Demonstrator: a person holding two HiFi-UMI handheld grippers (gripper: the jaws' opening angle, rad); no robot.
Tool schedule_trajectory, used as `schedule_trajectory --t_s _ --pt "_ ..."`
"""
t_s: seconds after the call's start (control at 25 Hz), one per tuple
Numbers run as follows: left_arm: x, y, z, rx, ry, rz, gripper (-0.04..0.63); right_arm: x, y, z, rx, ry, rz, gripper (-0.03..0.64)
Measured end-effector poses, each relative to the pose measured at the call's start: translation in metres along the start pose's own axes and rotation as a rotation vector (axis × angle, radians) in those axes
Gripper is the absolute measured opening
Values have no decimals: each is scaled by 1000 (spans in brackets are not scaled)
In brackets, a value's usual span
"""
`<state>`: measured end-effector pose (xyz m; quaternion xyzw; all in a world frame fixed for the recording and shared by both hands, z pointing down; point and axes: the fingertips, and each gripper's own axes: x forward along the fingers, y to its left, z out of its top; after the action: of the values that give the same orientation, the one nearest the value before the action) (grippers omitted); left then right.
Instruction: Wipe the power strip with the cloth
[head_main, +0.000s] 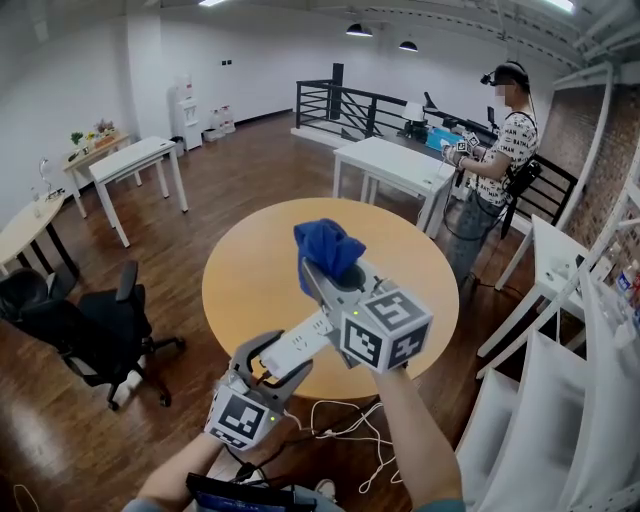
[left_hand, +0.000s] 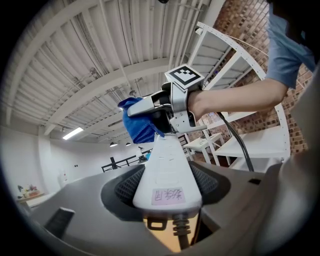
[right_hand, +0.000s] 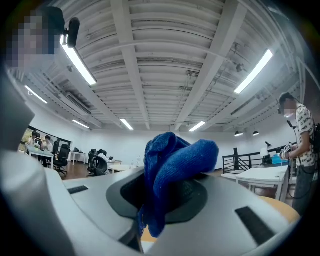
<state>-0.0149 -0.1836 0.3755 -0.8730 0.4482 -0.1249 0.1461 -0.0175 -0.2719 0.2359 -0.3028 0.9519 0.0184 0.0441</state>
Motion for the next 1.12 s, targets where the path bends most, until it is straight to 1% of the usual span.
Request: schedule_trajectory --t_s 0.24,0.64,0.84,0.96,1.12 --pt "0 4 -3 -3 13 12 281 9 29 -12 13 7 58 67" --pt "4 5 -9 -3 34 17 281 16 55 -30 46 34 102 67" --pt "8 4 -9 27 22 11 281 19 66 -31 63 30 127 67" --pt "10 4 -9 63 7 3 281 20 68 -33 65 35 135 69" --pt "8 4 -9 32 21 10 281 20 67 -32 68 41 138 67"
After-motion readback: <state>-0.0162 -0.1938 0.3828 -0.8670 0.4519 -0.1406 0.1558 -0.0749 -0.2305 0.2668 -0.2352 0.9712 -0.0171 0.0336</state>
